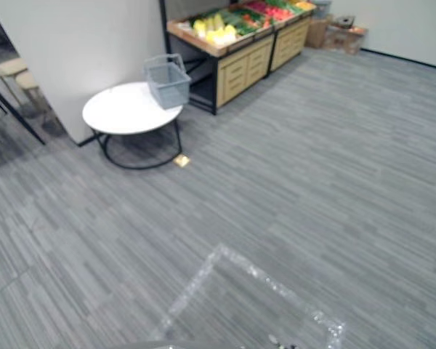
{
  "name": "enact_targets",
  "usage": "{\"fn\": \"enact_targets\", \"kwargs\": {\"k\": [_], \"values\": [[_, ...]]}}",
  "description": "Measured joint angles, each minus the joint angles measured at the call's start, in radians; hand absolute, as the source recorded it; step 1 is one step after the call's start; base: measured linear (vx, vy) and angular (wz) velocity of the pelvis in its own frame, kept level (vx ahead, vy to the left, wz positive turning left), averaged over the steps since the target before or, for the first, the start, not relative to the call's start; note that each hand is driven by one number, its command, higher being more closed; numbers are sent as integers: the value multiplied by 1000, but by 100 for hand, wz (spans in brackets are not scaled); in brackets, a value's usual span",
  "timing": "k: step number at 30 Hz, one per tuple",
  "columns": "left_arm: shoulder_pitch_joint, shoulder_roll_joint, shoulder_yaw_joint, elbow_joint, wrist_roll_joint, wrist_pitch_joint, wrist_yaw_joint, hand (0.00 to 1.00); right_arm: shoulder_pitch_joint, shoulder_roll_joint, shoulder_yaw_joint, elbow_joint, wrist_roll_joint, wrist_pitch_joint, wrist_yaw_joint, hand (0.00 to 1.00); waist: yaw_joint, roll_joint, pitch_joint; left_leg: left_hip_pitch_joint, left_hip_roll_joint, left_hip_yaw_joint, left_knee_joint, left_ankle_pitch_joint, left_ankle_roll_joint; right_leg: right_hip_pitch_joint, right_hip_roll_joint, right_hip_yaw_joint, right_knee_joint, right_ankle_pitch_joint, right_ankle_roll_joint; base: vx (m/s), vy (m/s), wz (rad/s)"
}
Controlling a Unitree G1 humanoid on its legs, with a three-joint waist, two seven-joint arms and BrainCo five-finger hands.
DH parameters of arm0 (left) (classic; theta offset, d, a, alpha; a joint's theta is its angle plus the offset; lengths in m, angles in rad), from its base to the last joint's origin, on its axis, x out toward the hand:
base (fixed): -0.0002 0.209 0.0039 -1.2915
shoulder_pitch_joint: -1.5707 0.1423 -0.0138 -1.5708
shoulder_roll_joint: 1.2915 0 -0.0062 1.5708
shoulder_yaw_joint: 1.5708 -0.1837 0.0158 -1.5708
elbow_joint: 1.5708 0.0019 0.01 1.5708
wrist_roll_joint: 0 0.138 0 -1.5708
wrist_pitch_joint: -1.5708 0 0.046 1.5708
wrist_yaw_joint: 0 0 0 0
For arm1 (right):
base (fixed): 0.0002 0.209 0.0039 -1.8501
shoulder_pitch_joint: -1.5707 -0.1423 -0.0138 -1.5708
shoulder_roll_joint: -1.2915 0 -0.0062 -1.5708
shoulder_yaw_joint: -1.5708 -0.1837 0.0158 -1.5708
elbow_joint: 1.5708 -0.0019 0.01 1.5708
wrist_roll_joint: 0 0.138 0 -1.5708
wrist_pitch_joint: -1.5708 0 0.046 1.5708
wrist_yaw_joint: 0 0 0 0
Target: Pick vegetable in the basket
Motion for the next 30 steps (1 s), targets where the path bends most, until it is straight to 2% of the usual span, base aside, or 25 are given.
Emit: {"fn": "enact_targets", "kwargs": {"k": [6, 10, 14, 21, 24, 25, 26, 28, 30], "values": [[-3, 1, -3, 0, 0, 0, 2, 0, -3, 0, 1, 0, 9, 0, -1, 0, -1, -1, 0, -1, 0, -1, 0, 0, 0, 0, 0, -2, -2, 0, 0, 0, 0, 0], [-3, 21, -83, -66, -34, -1, 17, 0, -1, -13, 56, -19, 8, -3, -3, 0, -2, -3, 12, -7, 0, -12, 0, 3, 2, -1, 0, -13, 1, 0, 0, -14, -16, 8], [-7, 30, -129, -173, -33, -42, 26, 0, -7, -21, 134, -82, 5, -41, -6, 0, -3, -3, 37, -27, -1, -27, 0, 11, 4, -21, -1, -27, 8, -1, 0, -41, -10, 10], [-18, 34, -133, -219, -34, -63, 31, 0, -30, -36, 212, -114, 0, -67, 13, 0, -2, -7, 45, -44, -3, -30, 1, 10, 2, -33, -3, -32, 2, -1, 0, 17, -4, 2], [-28, 28, -133, -225, -35, -66, 41, 0, -48, -40, 227, -129, -1, -68, 11, 0, -3, 4, 55, -57, -1, -26, 8, 8, 0, -46, -3, -32, 8, -2, -2, 34, -5, -3], [-37, 23, -131, -228, -35, -69, 44, 0, -62, -39, 232, -131, -1, -68, 10, 0, -2, 4, 60, -86, 2, -24, 48, -4, -12, -64, -8, -31, 24, -4, -4, 0, 0, 0], [-44, 22, -130, -242, -36, -70, 48, 0, -74, -38, 242, -132, -1, -69, 10, 0, -2, -5, 73, -146, 9, -13, 162, -36, -34, -77, -19, -32, 35, -4, -5, 9, -32, 1], [-45, 20, -128, -276, -37, -70, 53, 0, -80, -42, 243, -132, -1, -69, 9, 0, 0, -8, 93, -240, 32, 4, 373, -77, -38, -69, -27, -37, 36, -8, -12, -18, -52, 8], [-43, 6, -122, -316, -38, -71, 55, 0, -84, -68, 256, -134, -1, -69, 5, 0, 4, 14, 125, -356, 89, -6, 670, -87, -37, -35, -15, -44, 35, -21, -23, -50, -21, 7]]}}
